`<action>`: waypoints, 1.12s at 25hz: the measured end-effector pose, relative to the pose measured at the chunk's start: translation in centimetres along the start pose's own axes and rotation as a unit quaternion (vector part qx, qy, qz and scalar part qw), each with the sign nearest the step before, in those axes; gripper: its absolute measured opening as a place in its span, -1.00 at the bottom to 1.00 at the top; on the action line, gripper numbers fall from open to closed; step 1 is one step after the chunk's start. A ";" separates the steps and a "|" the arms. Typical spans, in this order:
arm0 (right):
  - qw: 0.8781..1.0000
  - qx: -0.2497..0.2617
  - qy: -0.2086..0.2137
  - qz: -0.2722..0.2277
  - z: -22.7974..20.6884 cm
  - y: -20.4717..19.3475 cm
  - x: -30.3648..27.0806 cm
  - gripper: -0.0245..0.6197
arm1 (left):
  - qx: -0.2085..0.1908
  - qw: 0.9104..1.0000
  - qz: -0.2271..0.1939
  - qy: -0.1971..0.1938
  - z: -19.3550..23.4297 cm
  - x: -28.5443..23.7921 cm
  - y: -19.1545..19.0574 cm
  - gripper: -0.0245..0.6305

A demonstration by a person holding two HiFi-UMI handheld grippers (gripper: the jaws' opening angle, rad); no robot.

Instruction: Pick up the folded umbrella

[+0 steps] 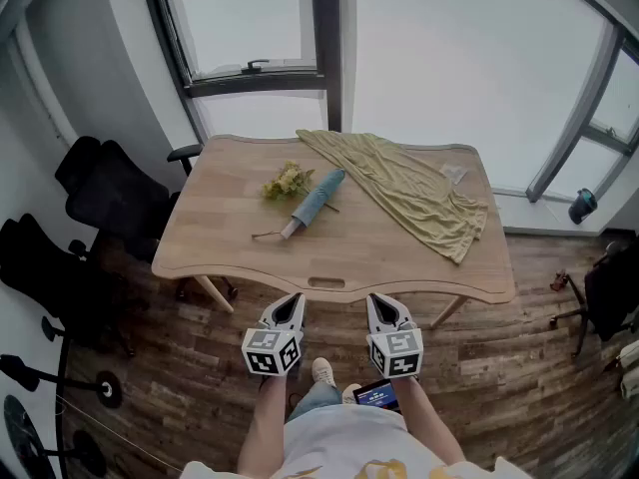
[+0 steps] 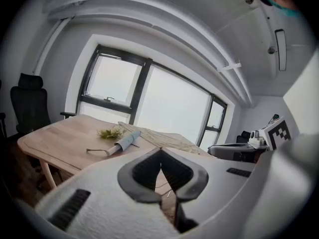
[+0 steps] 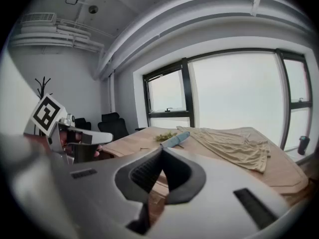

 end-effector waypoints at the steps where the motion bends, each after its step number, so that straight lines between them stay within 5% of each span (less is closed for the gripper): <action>1: 1.000 0.000 0.000 -0.002 0.0 0.1 -0.1 -0.90 | -0.003 1.000 -0.001 0.000 0.1 0.0 0.1 -0.86; 8: 1.000 0.003 -0.004 -0.005 0.1 0.4 -0.2 -0.90 | -0.024 1.000 0.004 0.001 0.1 -0.2 0.3 -0.86; 28: 1.000 -0.026 0.015 -0.002 0.7 0.1 -1.8 -0.89 | 0.004 1.000 -0.004 0.025 2.2 1.2 0.9 -0.86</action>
Point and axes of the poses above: the fingertips, and each gripper's own axes: x backward along the fingers, z to its left, y out of its top, the point moved 9 cm from there along x, backward along the fingers, and after that the axes turned 7 degrees about -y, right-handed, at the moved point
